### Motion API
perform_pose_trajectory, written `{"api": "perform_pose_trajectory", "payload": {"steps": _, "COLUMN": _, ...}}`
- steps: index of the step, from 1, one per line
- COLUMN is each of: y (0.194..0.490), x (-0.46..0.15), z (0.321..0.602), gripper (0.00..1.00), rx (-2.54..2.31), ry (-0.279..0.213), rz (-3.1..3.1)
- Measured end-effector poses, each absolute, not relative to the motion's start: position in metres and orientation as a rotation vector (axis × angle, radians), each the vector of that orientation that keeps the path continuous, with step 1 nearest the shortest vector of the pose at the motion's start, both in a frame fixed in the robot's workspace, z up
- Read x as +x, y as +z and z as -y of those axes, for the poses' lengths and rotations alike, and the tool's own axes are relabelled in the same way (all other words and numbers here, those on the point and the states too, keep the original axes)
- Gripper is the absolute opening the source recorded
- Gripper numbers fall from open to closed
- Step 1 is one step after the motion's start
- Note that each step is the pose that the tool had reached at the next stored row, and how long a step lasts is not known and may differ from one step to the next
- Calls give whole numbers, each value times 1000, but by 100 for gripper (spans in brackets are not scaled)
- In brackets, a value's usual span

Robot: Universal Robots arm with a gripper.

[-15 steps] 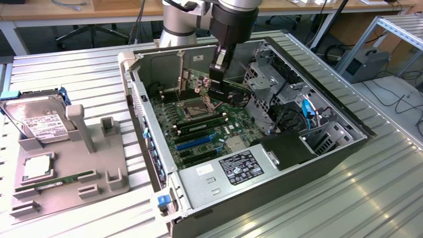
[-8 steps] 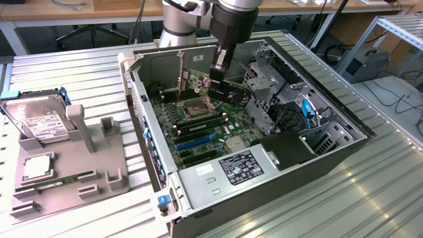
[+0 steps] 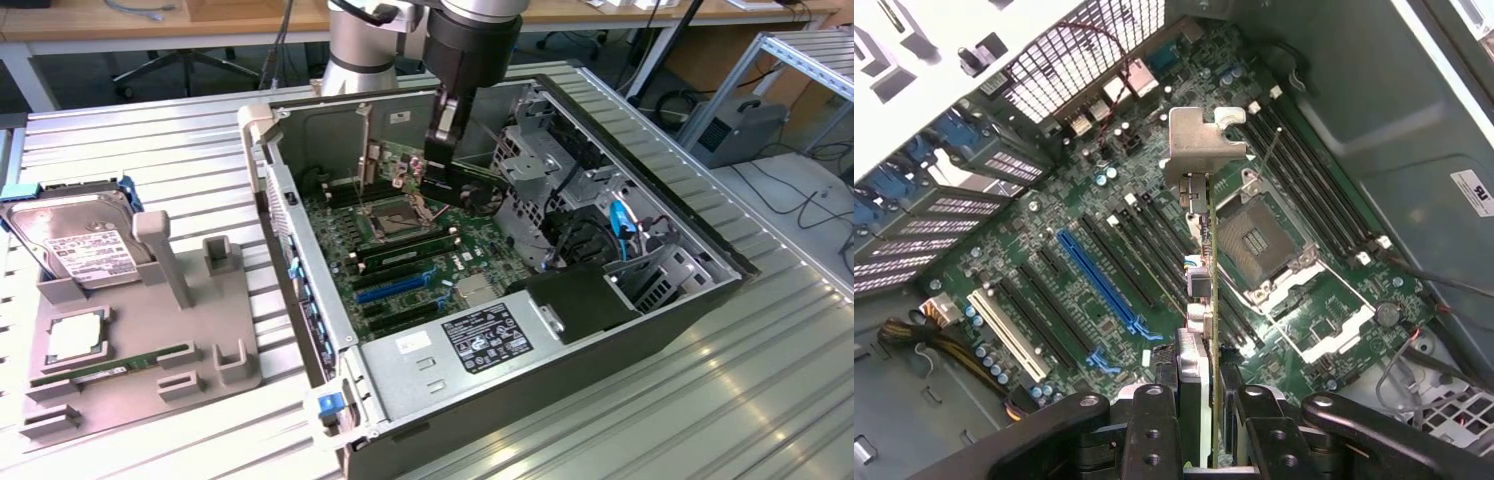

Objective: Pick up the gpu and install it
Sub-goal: 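Insert the gpu into the slot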

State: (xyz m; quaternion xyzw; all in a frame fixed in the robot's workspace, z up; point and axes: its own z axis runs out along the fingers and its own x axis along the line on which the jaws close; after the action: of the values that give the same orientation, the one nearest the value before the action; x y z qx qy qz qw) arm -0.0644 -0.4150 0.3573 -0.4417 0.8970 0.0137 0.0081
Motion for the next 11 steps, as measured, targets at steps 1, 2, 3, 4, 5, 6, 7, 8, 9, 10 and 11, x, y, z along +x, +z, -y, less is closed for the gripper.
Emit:
{"api": "perform_pose_trajectory", "payload": {"steps": 1, "y": 357, "x": -64, "z": 415, "gripper": 27, "rx": -1384, "ry": 43, "rz": -2802}}
{"api": "perform_pose_trajectory", "payload": {"steps": 2, "y": 357, "x": -64, "z": 415, "gripper": 27, "rx": -1386, "ry": 43, "rz": -2801}}
{"api": "perform_pose_trajectory", "payload": {"steps": 3, "y": 357, "x": -64, "z": 415, "gripper": 27, "rx": -1389, "ry": 43, "rz": -2800}}
{"api": "perform_pose_trajectory", "payload": {"steps": 4, "y": 357, "x": -64, "z": 415, "gripper": 27, "rx": -1392, "ry": 43, "rz": -2798}}
{"api": "perform_pose_trajectory", "payload": {"steps": 5, "y": 357, "x": -64, "z": 415, "gripper": 27, "rx": -1394, "ry": 43, "rz": -2797}}
{"api": "perform_pose_trajectory", "payload": {"steps": 6, "y": 357, "x": -64, "z": 415, "gripper": 27, "rx": -1397, "ry": 43, "rz": -2796}}
{"api": "perform_pose_trajectory", "payload": {"steps": 7, "y": 357, "x": -64, "z": 415, "gripper": 27, "rx": -1399, "ry": 43, "rz": -2795}}
{"api": "perform_pose_trajectory", "payload": {"steps": 8, "y": 357, "x": -64, "z": 415, "gripper": 27, "rx": -1401, "ry": 43, "rz": -2794}}
{"api": "perform_pose_trajectory", "payload": {"steps": 9, "y": 357, "x": -64, "z": 415, "gripper": 27, "rx": -1404, "ry": 43, "rz": -2792}}
{"api": "perform_pose_trajectory", "payload": {"steps": 10, "y": 357, "x": -64, "z": 415, "gripper": 27, "rx": -1406, "ry": 43, "rz": -2791}}
{"api": "perform_pose_trajectory", "payload": {"steps": 11, "y": 357, "x": -64, "z": 415, "gripper": 27, "rx": -1409, "ry": 43, "rz": -2790}}
